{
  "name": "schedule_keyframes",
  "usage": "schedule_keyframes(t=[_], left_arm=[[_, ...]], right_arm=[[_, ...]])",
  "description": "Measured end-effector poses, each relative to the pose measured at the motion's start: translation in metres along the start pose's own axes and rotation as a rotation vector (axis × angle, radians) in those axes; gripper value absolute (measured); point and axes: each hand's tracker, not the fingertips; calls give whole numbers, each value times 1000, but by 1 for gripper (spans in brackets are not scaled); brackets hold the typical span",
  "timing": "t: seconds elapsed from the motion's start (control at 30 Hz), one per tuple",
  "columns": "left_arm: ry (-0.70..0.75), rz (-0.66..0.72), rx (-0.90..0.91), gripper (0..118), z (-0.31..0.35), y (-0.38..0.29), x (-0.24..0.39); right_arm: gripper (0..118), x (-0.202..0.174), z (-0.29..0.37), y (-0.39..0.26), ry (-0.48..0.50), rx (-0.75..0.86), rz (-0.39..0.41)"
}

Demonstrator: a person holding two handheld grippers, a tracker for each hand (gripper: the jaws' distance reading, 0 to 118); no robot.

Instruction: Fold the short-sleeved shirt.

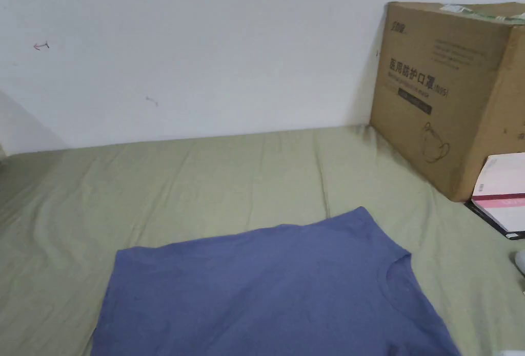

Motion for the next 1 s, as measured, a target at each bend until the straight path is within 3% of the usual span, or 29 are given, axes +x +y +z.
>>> schedule_keyframes(t=[0.03, 0.07, 0.1, 0.13, 0.17, 0.27, 0.37, 0.53, 0.63, 0.67, 0.7, 0.73, 0.77, 0.8, 0.87, 0.93, 1.0], left_arm=[[0, -1, 4, 8, 2, 1, 0], [2, 5, 7, 36, 3, 2, -1], [1, 21, 3, 69, 4, 2, -1], [10, 37, -4, 101, 3, 1, -2], [9, 56, -16, 115, 2, -1, -5], [-52, 114, 2, 112, 7, -9, -9], [-95, 169, 31, 112, 22, -10, -6], [-53, 206, 367, 111, 81, 8, 17], [68, 187, 654, 94, 113, 15, 47], [96, 156, 758, 78, 120, 15, 60], [113, 127, 845, 64, 123, 16, 72], [129, 104, 899, 45, 125, 17, 81], [156, 83, 949, 13, 123, 18, 91], [207, 70, 982, 0, 123, 19, 102], [212, 86, 1038, 0, 124, 16, 113], [163, 95, 1024, 0, 120, 18, 114], [156, 114, 952, 0, 117, 24, 112]], right_arm=[[2, -1, 0, 1, -3, 1, -2], [14, -3, 0, 0, -5, 2, -4], [42, -4, 0, 0, -2, 3, -5], [80, -4, 0, 0, 8, 0, -14], [113, -6, -2, -2, 21, -15, -35], [118, -15, -6, -8, -23, -36, -81], [118, -26, 2, -8, 15, -6, -105], [117, -70, 64, 8, 93, 321, -61], [113, -105, 100, 5, 236, 669, 9], [106, -122, 112, 0, 252, 793, 45], [94, -140, 118, -7, 206, 919, 61], [73, -151, 121, -9, 193, 1000, 60], [25, -161, 123, -9, 187, 1060, 55], [0, -162, 117, -3, 162, 1087, 57], [0, -170, 117, 1, 160, 1086, 60], [0, -168, 115, 11, 267, 1019, 62], [0, -165, 114, 9, 248, 1031, 47]])
